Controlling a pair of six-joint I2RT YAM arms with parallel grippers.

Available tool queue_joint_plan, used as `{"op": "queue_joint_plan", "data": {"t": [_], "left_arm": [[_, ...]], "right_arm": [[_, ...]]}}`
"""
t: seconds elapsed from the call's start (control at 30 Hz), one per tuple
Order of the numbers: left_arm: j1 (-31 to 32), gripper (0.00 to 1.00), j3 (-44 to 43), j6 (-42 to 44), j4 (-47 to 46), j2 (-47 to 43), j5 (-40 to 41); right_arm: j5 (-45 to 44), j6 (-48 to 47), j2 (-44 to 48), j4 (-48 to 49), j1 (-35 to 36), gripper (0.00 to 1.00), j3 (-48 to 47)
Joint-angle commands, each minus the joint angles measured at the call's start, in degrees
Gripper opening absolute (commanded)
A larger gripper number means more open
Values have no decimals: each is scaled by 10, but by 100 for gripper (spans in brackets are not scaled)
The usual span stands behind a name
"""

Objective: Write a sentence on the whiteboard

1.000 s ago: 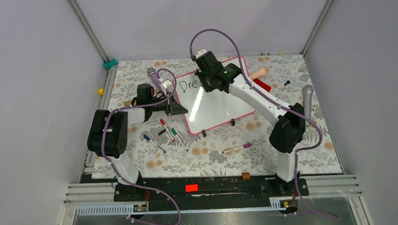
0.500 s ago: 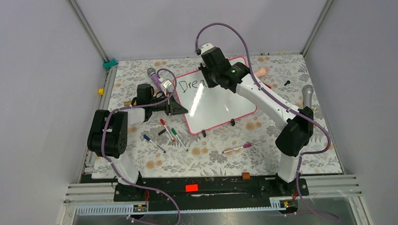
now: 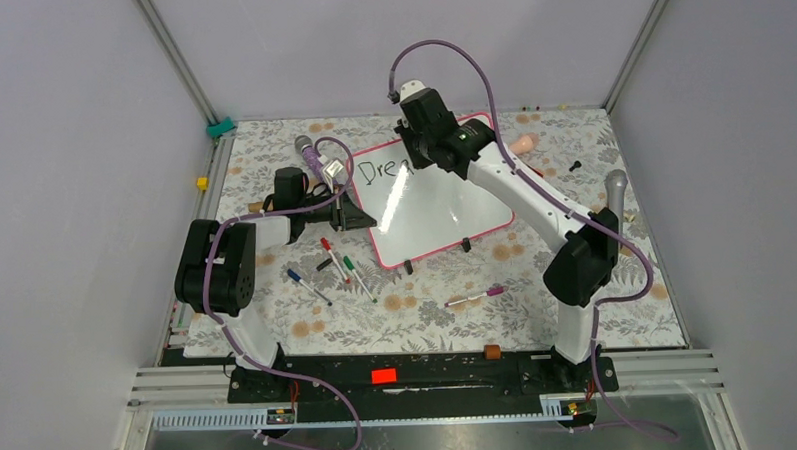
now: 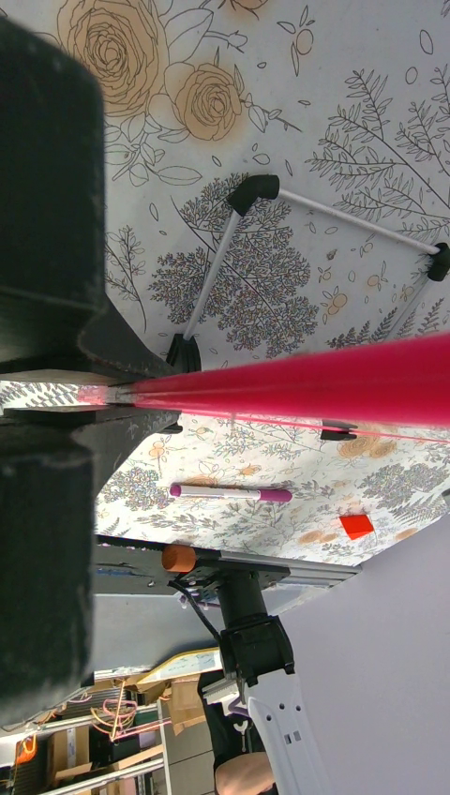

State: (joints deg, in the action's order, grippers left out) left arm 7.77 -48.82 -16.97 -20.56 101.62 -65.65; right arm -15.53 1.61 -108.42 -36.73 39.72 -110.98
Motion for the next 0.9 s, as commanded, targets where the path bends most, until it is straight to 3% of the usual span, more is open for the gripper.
{"op": "queue_joint_plan", "data": {"t": [0.0,0.87], "left_arm": [[1,0,-4,27,23,17,77],[1,0,-6,27,24,18,78]], "right_arm": [[-8,1,-13,10,-6,0,-30],[2,5,19,22,-8,0,54]]}}
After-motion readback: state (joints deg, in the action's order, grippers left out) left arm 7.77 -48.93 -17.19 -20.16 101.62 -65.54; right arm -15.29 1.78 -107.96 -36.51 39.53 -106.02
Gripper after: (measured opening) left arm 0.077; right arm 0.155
